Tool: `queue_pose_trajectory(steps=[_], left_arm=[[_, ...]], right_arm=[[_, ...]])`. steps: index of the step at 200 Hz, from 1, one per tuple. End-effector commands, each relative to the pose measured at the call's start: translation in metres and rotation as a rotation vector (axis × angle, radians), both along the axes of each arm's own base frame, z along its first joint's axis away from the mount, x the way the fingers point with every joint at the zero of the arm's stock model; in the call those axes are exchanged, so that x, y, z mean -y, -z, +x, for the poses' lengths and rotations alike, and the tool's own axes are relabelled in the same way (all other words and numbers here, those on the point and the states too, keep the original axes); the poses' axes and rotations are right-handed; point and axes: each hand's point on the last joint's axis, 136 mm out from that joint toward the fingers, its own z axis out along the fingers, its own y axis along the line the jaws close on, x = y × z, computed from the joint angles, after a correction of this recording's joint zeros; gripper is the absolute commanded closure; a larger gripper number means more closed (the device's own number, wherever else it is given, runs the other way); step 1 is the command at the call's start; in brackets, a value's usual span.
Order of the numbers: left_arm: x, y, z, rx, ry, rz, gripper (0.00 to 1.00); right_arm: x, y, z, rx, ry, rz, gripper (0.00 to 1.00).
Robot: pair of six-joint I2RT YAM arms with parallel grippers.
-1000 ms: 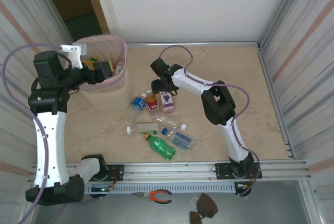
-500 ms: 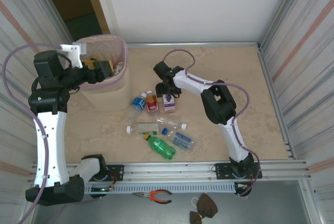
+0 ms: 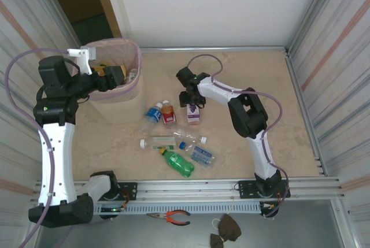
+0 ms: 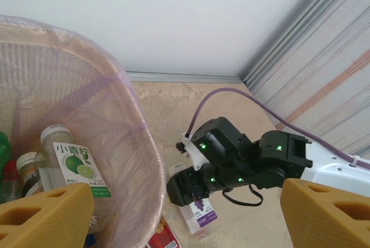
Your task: Put the plastic bottles in the bin
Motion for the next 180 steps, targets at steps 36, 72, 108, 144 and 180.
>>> queue_pose_trajectory(steps=[36, 72, 108, 144, 180], left_arm=[[0.014, -0.016, -0.005, 0.080, 0.084, -0.096, 0.16], [0.031, -0.025, -0.004, 0.136, 0.155, -0.124, 0.17], [0.062, -0.030, -0.005, 0.188, 0.259, -0.109, 0.17], [0.096, -0.036, -0.011, 0.262, 0.377, -0.101, 0.17], [0.128, -0.043, -0.023, 0.339, 0.492, -0.084, 0.17]], right_arm=[[0.048, -0.098, 0.016, 0.201, 0.088, 0.170, 0.34], [0.061, -0.155, 0.009, 0.310, 0.078, 0.353, 0.34], [0.064, -0.216, -0.011, 0.465, -0.004, 0.513, 0.36], [0.061, -0.283, -0.041, 0.669, -0.154, 0.648, 0.39], [0.059, -0.347, -0.081, 0.877, -0.310, 0.771, 0.41]])
